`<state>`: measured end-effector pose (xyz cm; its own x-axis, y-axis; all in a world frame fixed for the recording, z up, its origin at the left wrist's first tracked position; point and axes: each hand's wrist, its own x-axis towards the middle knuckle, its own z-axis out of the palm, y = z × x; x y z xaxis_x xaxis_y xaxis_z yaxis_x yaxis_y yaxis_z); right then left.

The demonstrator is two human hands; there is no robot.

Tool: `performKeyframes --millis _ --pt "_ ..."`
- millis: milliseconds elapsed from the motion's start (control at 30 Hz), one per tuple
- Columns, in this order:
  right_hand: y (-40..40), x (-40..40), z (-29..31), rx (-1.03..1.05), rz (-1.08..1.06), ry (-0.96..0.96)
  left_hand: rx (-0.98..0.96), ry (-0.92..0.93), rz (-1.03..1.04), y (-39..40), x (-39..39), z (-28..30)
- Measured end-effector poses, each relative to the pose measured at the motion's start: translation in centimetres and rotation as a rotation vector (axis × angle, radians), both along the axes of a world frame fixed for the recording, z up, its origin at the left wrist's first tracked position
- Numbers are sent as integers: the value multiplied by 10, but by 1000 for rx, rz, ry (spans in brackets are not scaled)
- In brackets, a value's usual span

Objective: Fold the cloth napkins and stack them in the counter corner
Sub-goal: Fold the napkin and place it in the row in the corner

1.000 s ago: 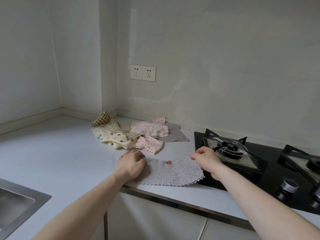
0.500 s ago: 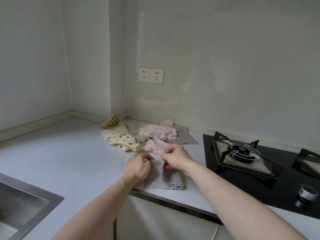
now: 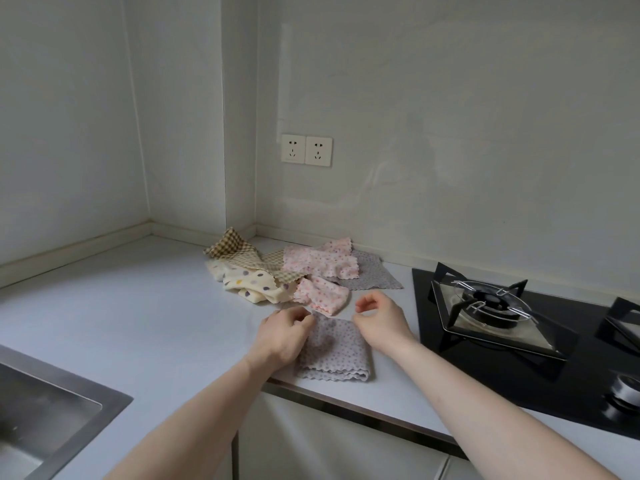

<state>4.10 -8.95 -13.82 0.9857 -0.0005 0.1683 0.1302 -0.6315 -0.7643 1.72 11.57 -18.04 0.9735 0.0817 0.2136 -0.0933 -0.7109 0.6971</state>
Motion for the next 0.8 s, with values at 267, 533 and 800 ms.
performKeyframes --millis 267,533,800 --pt "-21 6 -23 18 105 260 -92 -111 -34 3 3 -7" --pt "-19 6 -32 153 163 242 -290 -163 -120 1 -2 -4" --pt "-22 1 -38 193 120 126 -102 -108 -11 -1 -1 -2"
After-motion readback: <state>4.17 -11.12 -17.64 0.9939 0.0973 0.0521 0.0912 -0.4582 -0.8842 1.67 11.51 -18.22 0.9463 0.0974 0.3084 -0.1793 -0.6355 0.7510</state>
